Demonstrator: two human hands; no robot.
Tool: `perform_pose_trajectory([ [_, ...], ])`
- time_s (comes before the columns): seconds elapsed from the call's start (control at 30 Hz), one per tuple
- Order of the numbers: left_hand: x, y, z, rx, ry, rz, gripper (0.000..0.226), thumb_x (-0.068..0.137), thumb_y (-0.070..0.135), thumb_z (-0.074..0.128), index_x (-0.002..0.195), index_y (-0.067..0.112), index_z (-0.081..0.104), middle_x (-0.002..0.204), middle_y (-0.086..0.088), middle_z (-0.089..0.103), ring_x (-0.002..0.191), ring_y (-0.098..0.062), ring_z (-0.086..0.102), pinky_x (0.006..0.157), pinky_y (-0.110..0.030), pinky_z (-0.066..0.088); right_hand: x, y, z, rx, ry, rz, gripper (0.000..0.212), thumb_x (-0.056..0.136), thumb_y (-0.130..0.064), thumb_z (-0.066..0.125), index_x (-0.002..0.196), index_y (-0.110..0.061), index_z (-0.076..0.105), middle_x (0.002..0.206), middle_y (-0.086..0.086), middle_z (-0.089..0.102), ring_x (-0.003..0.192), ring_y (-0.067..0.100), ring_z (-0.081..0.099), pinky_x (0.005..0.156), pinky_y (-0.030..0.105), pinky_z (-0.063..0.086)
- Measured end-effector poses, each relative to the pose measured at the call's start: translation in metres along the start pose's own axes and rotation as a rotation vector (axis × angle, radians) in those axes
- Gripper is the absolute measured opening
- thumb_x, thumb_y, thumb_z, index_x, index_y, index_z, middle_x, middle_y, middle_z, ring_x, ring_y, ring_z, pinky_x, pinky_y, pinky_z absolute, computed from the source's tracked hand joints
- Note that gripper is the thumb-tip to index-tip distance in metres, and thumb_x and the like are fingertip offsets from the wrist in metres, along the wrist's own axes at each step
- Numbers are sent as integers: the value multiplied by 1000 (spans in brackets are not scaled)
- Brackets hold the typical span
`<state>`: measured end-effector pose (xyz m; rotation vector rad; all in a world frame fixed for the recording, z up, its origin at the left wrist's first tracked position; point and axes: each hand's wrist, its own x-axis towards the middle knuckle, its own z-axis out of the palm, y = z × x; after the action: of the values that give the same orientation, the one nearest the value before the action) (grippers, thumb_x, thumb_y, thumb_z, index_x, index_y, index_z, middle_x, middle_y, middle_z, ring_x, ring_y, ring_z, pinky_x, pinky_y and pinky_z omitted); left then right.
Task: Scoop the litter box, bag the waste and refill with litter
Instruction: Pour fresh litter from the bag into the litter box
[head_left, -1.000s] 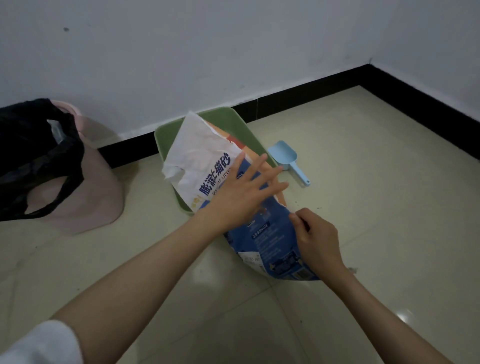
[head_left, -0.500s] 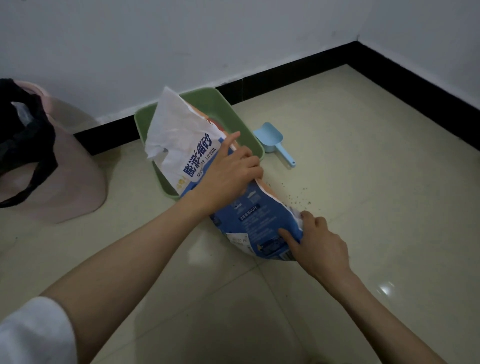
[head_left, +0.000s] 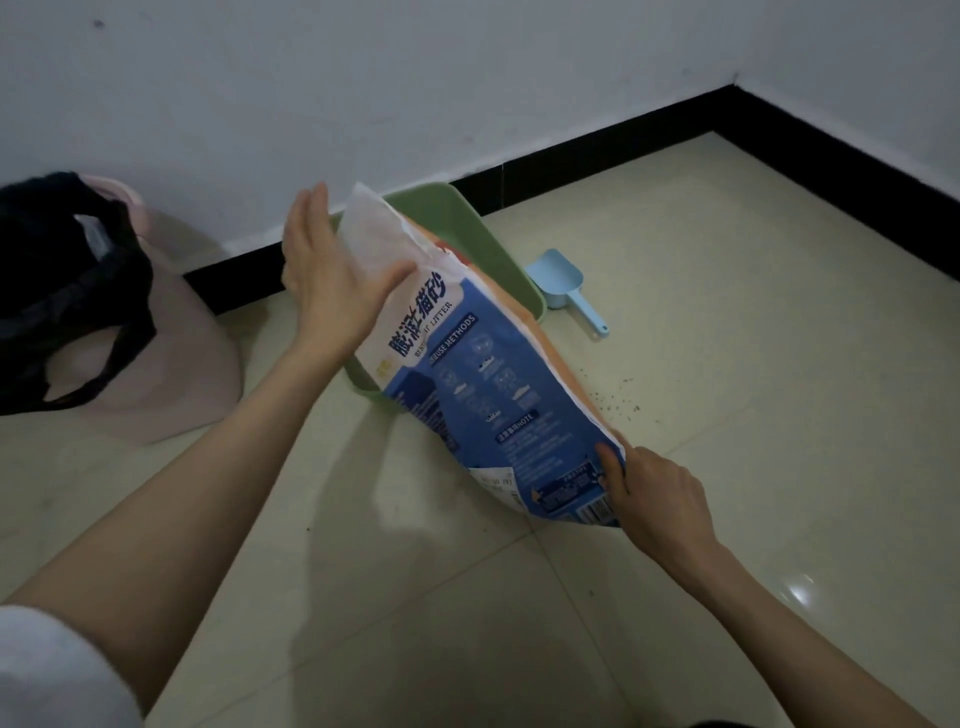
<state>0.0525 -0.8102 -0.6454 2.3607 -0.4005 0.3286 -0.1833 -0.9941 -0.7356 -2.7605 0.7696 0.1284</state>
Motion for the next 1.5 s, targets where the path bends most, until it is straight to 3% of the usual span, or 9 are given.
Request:
perform_pose_trajectory([
  [0.07,2,12,4,-40,-78,-65,109,68,50,72,148,16,5,156,-7,2,145,-23,2,117,-46,8,0,-1,0,6,1,2,46,100,-43,22,123,-15,51,100,8,67,83,27,65,71,36,53],
  [0.2,6,37,16,391,-259,393,100,65,63,66,145,34,14,157,-6,-7,141,-39,-18,110,-60,-9,1,0,1,27,9,5,46,100,-43,22,124,-16,51,98,8,68,81,27,66,69,36,54],
  [0.43,9,33,11,626,-270,663,34,81,51,55,99,25,63,147,0,38,144,-36,-5,101,-66,-17,1,2,2,45,12,-24,46,101,-40,23,123,-13,52,97,8,70,80,26,66,60,29,42],
  [0.63,0,27,31,453,-235,594,24,91,35,50,95,18,67,106,0,68,136,-28,31,111,-49,-15,6,-3,-1,122,5,-22,38,100,-38,29,96,-14,58,95,9,70,79,26,64,65,32,46],
  [0.83,8,13,35,200,-96,470,20,88,13,54,85,3,72,84,-13,68,104,-33,50,106,-47,27,22,-20,-8,398,68,-34,47,97,-27,43,52,-20,33,62,7,54,56,25,50,49,29,30],
  [1.1,41,44,13,41,-46,449,22,90,14,52,97,5,71,102,-18,57,112,-30,46,91,-29,34,21,-28,-79,691,113,62,46,96,-27,47,56,-5,53,52,-4,55,39,3,51,40,17,33],
  [1.27,73,53,-2,-21,-52,388,24,91,15,51,102,7,70,110,-17,56,119,-26,42,95,-25,33,36,-44,-133,886,165,36,42,94,-20,53,74,17,56,71,32,63,60,19,53,56,30,41],
  [1.4,85,46,1,-60,-80,271,25,93,19,50,103,10,70,106,-13,60,116,-24,42,89,-21,30,53,-56,-161,925,187,74,30,94,-20,52,68,-11,64,45,-7,63,40,5,57,41,15,43],
  [1.5,92,45,5,-72,-107,225,26,94,20,48,104,10,70,102,-9,61,115,-23,43,86,-22,30,67,-61,-173,943,231,90,32,95,-19,52,68,-6,62,37,-6,56,29,0,46,31,11,32],
])
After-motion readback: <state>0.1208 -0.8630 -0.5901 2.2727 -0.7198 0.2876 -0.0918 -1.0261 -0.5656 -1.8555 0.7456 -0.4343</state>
